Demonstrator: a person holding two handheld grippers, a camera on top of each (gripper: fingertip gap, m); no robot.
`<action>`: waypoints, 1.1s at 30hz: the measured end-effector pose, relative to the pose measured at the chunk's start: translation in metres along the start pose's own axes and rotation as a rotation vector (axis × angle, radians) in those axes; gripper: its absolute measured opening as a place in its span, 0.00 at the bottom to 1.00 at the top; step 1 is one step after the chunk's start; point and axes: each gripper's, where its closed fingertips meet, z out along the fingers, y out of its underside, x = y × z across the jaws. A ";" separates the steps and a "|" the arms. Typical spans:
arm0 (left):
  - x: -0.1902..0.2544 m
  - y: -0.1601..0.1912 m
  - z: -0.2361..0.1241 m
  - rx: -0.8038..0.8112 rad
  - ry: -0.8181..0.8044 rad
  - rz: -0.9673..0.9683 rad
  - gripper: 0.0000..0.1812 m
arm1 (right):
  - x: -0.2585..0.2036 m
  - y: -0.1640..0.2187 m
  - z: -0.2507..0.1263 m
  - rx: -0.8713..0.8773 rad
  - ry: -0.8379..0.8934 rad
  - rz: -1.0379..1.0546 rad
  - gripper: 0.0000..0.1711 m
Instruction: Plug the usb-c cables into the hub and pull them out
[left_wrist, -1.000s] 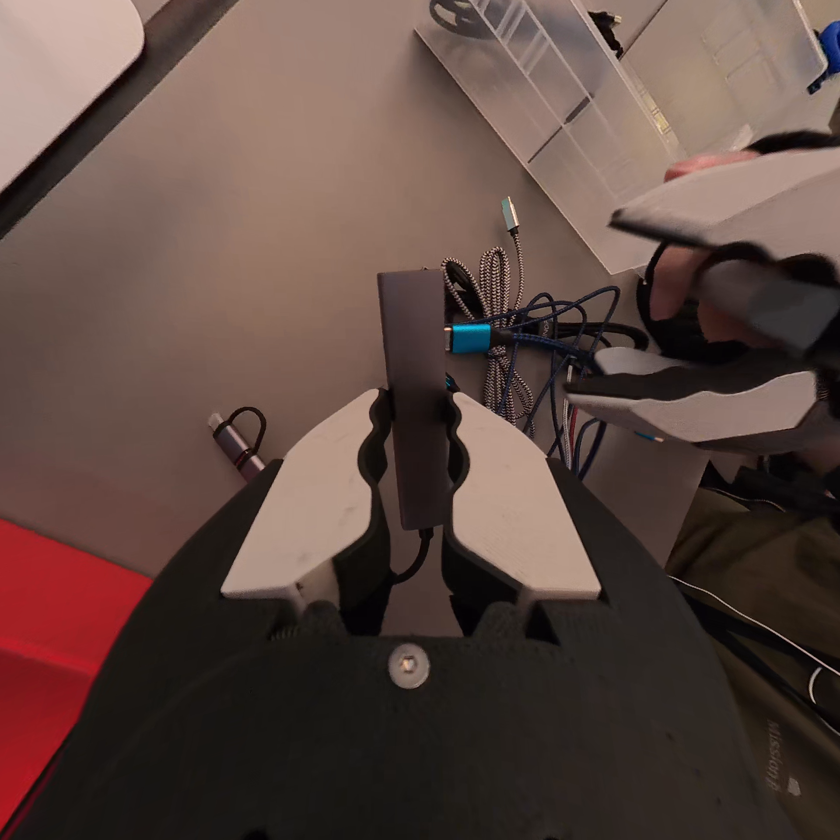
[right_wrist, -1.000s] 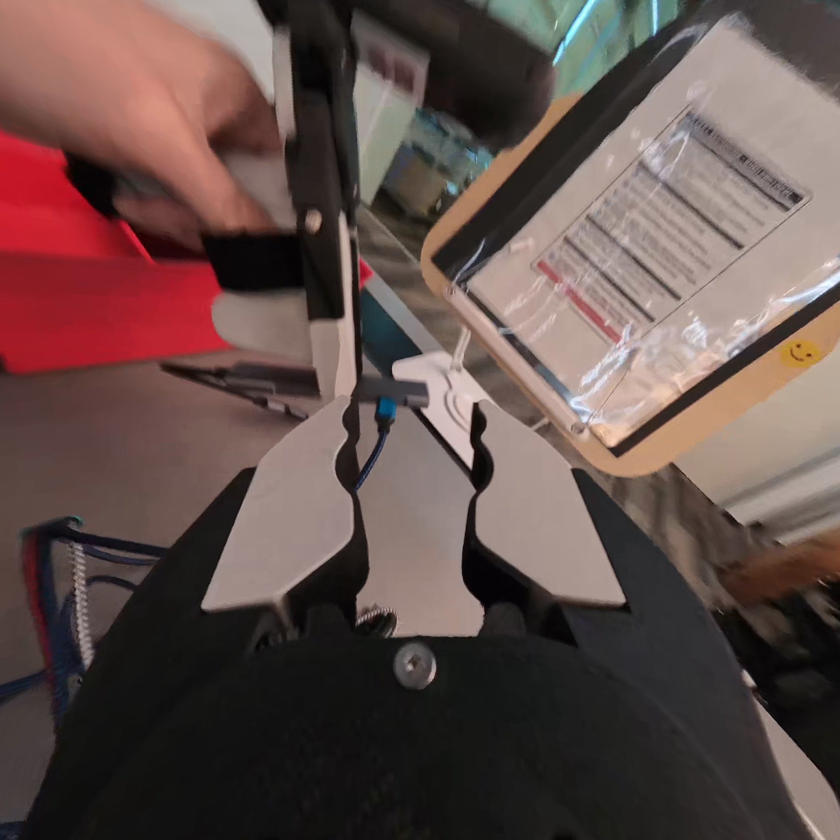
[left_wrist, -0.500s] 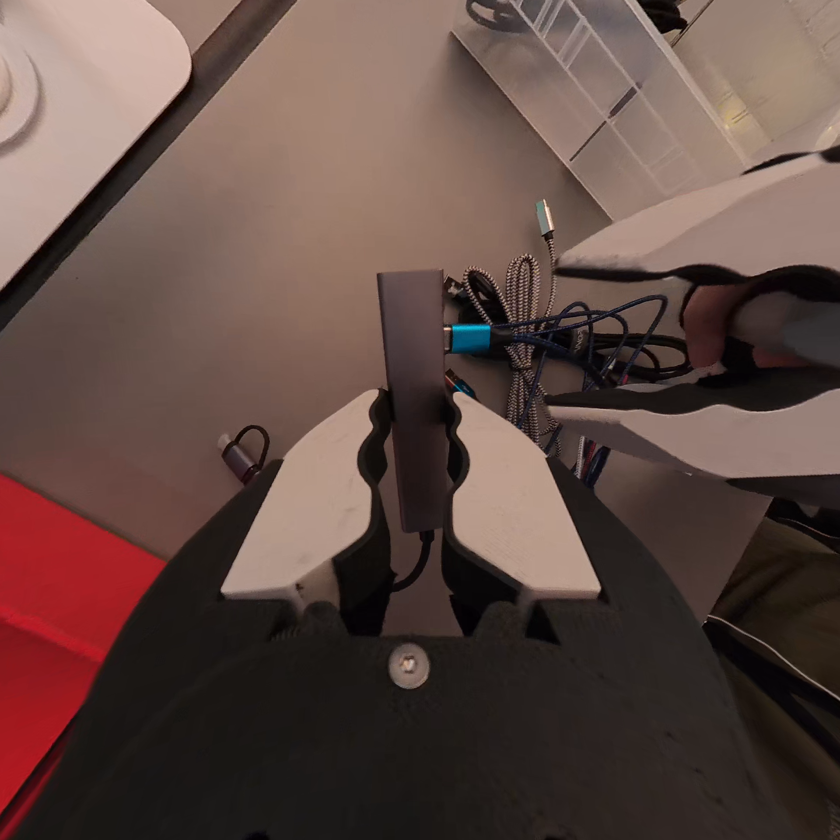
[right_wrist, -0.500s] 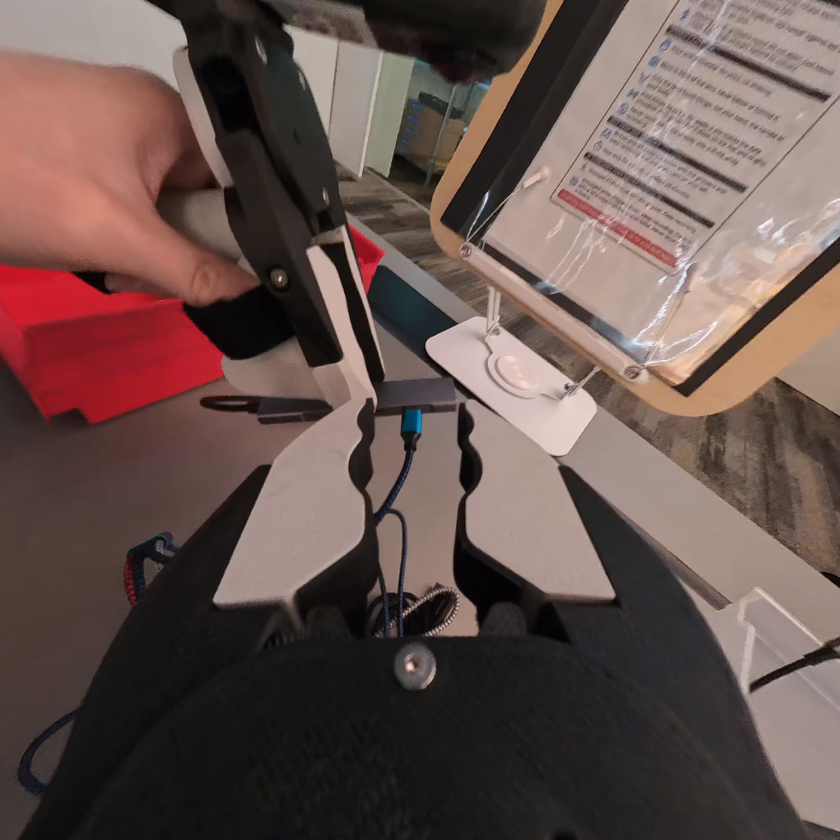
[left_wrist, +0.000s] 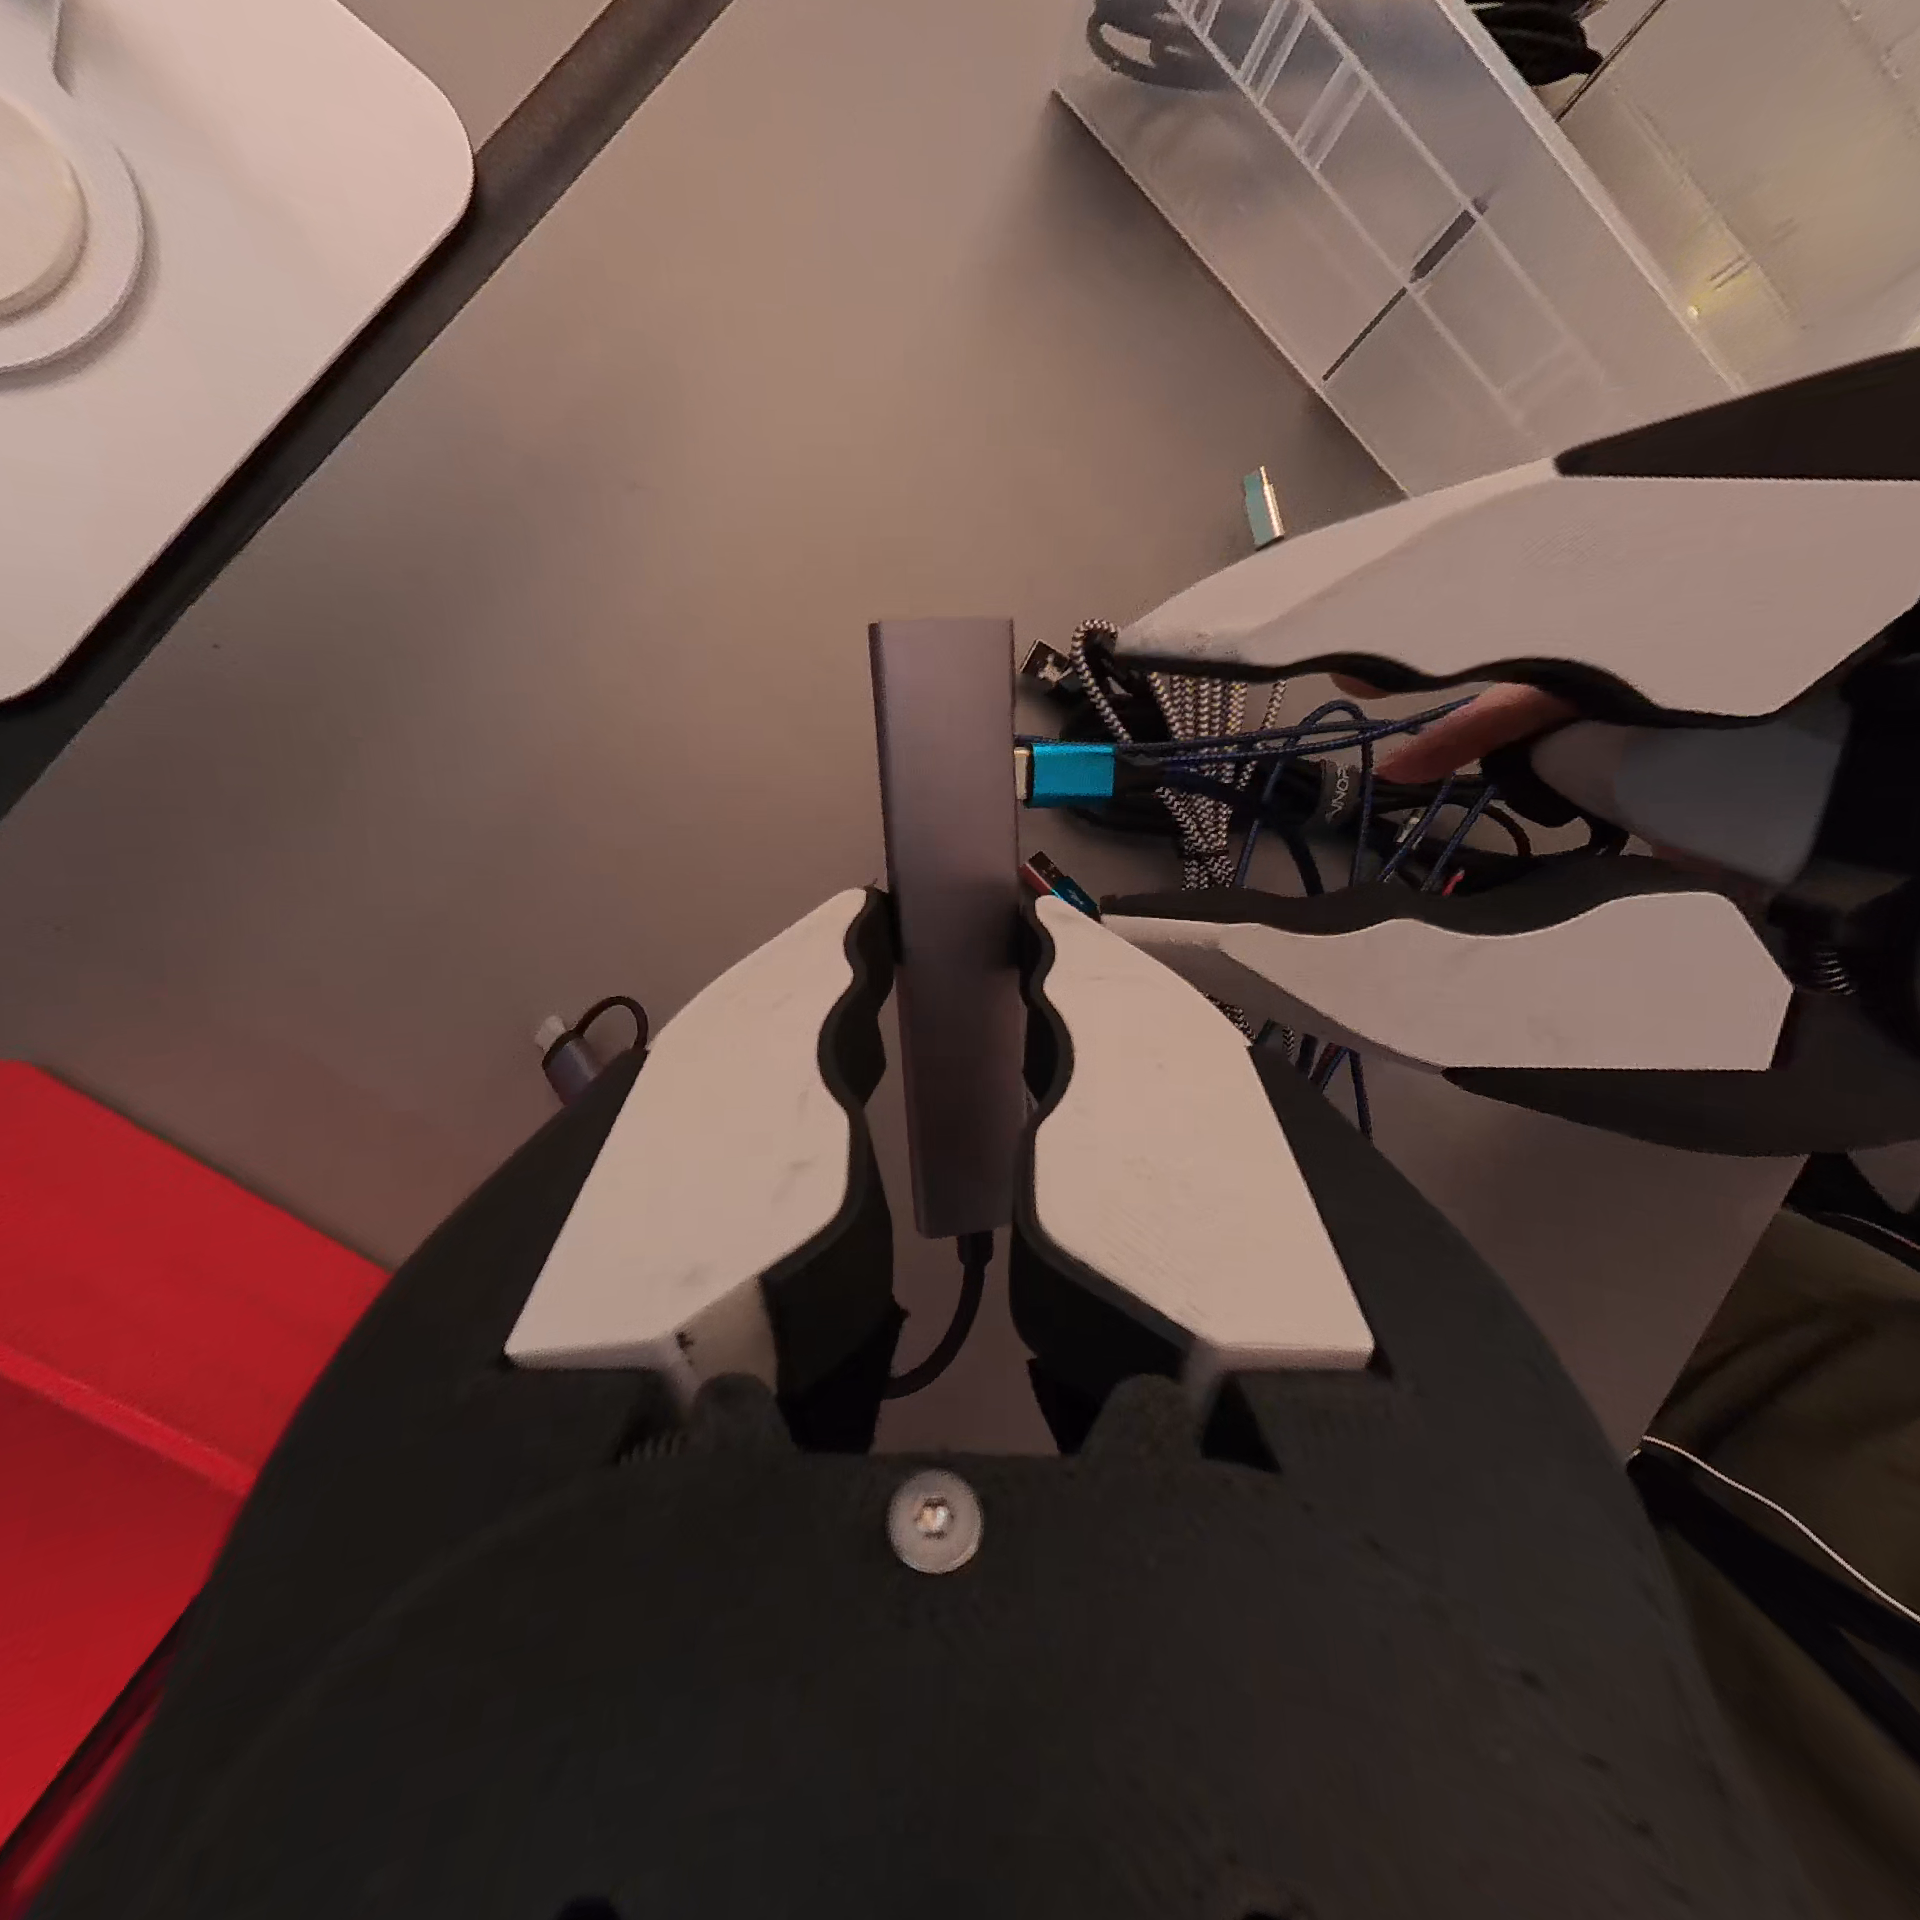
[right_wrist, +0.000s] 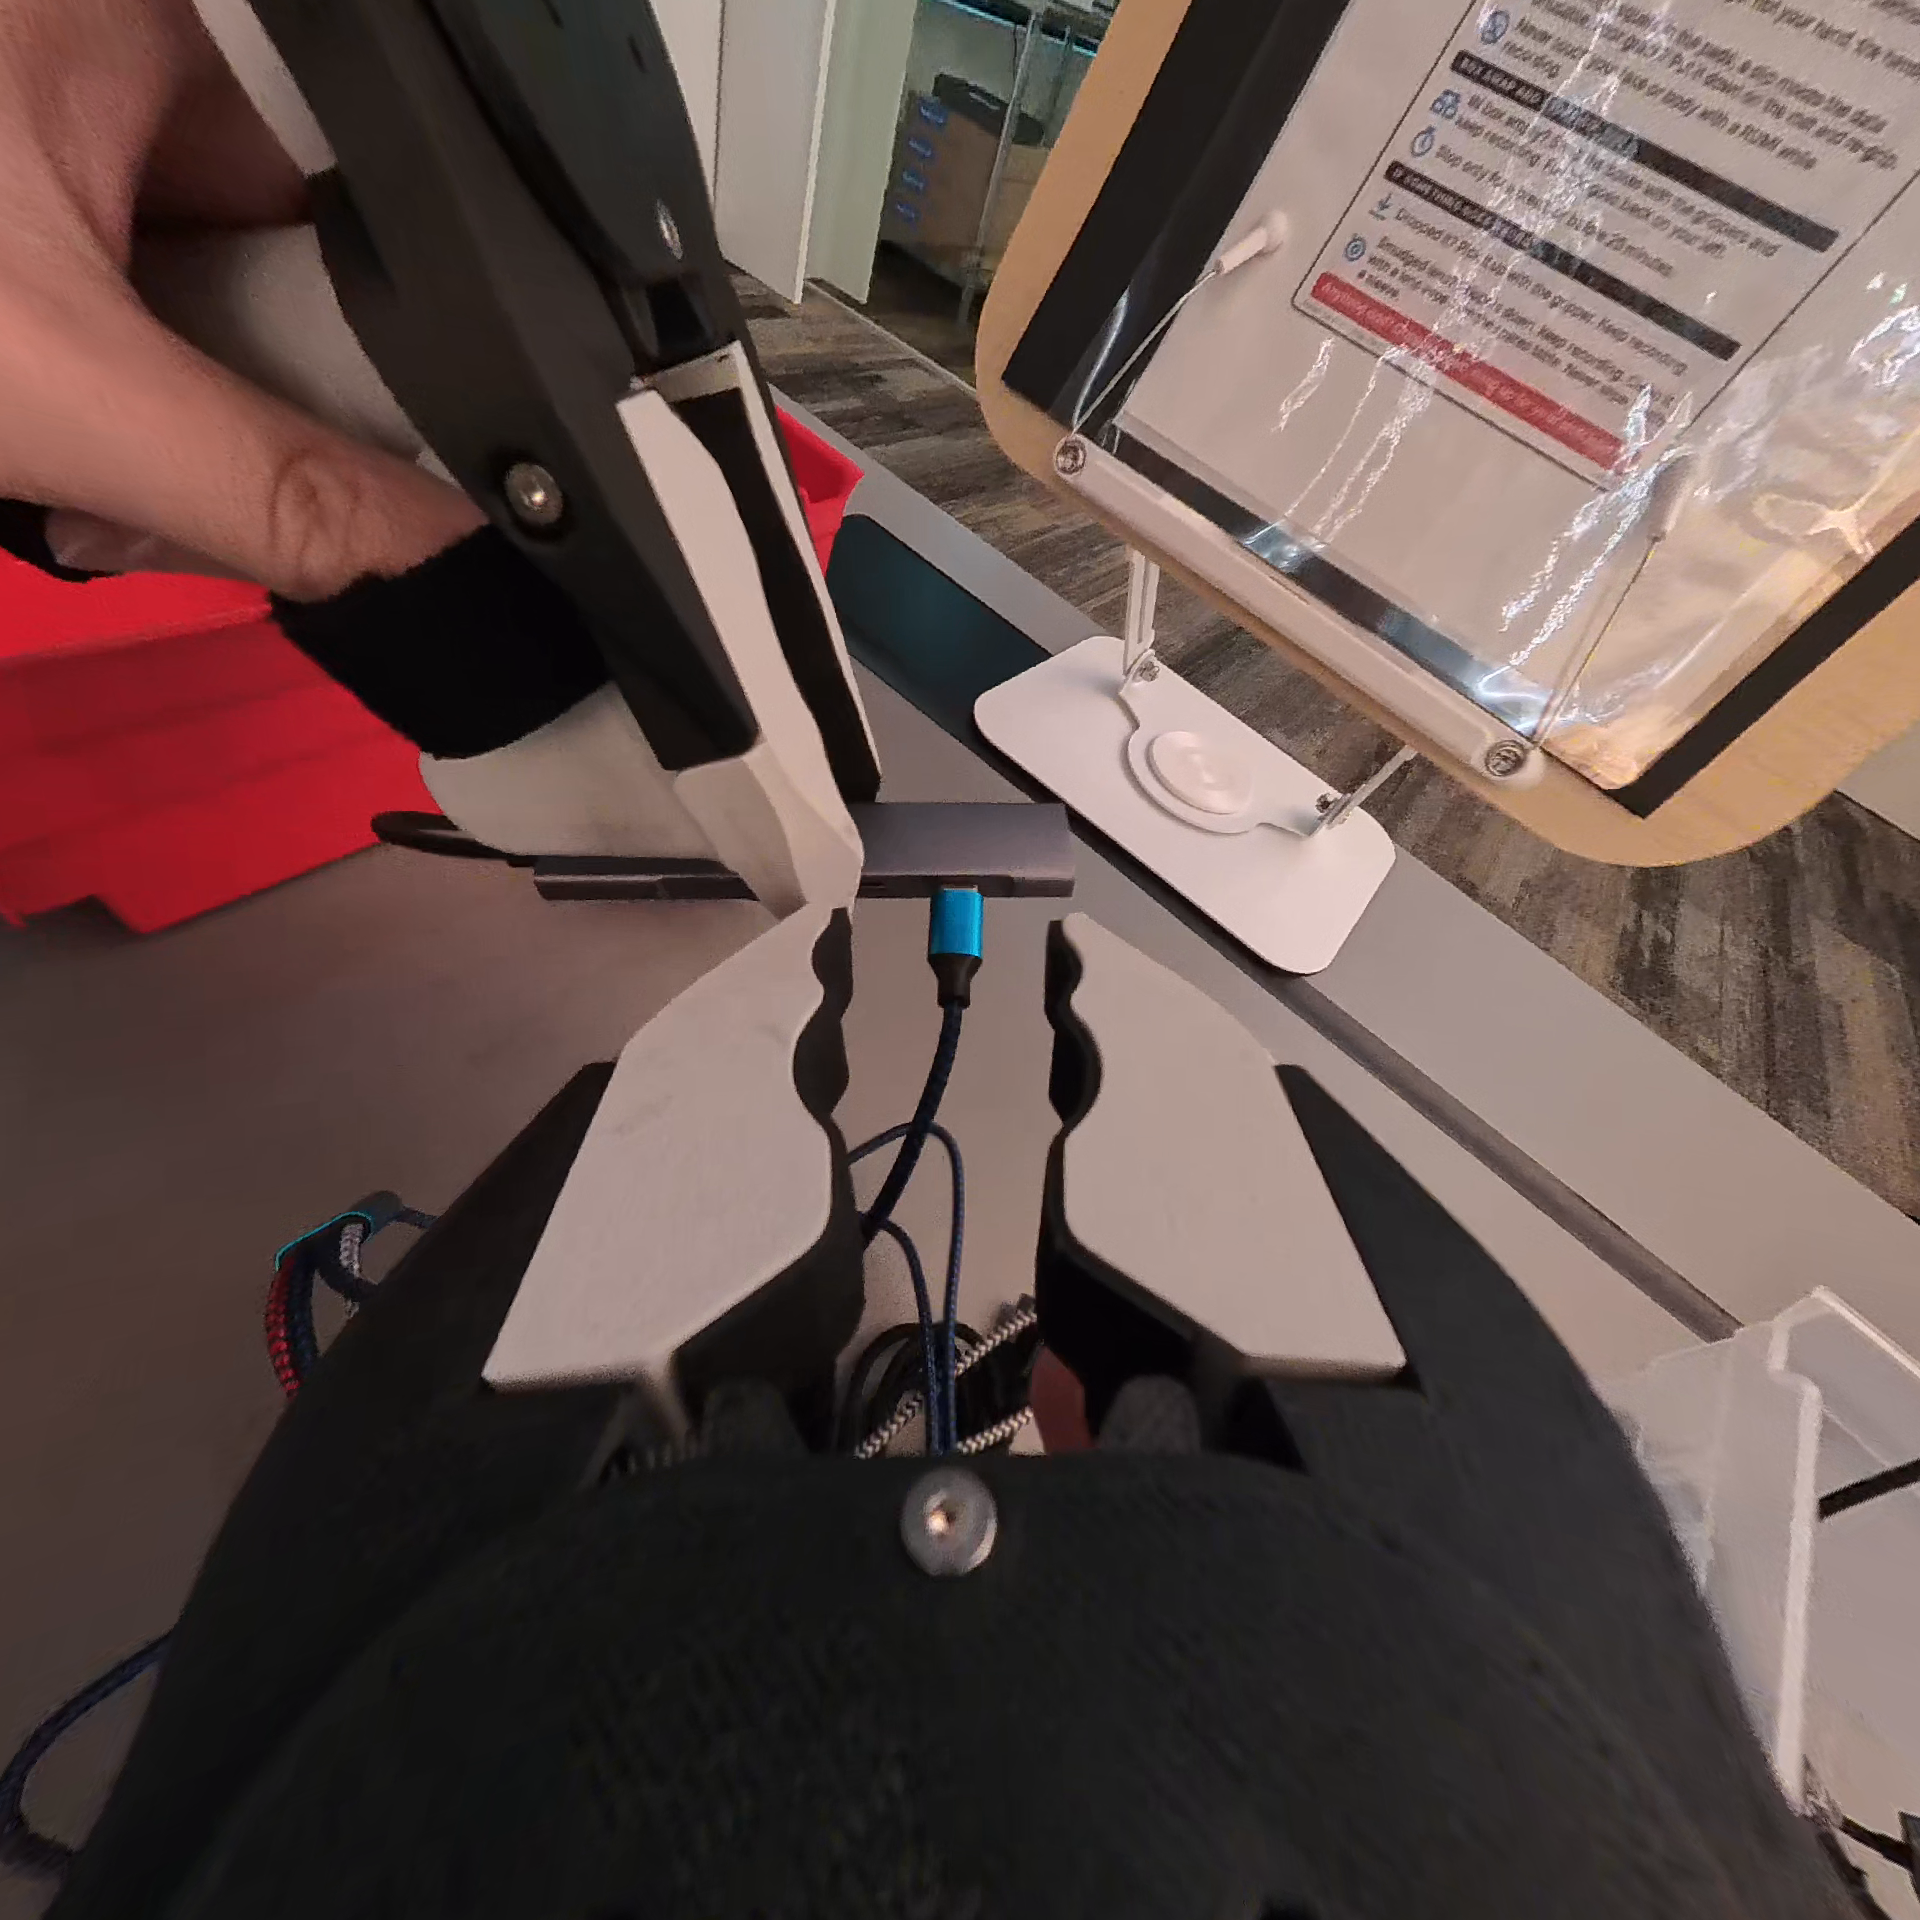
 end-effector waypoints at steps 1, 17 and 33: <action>0.000 0.000 0.000 0.003 -0.001 0.002 0.12 | 0.000 0.000 0.000 -0.003 -0.001 -0.002 0.20; 0.012 -0.005 -0.005 0.025 0.001 0.052 0.12 | 0.005 0.004 0.001 -0.023 0.007 -0.012 0.06; 0.010 -0.014 0.000 0.025 -0.207 0.407 0.13 | 0.013 0.000 -0.006 -0.005 0.004 -0.247 0.06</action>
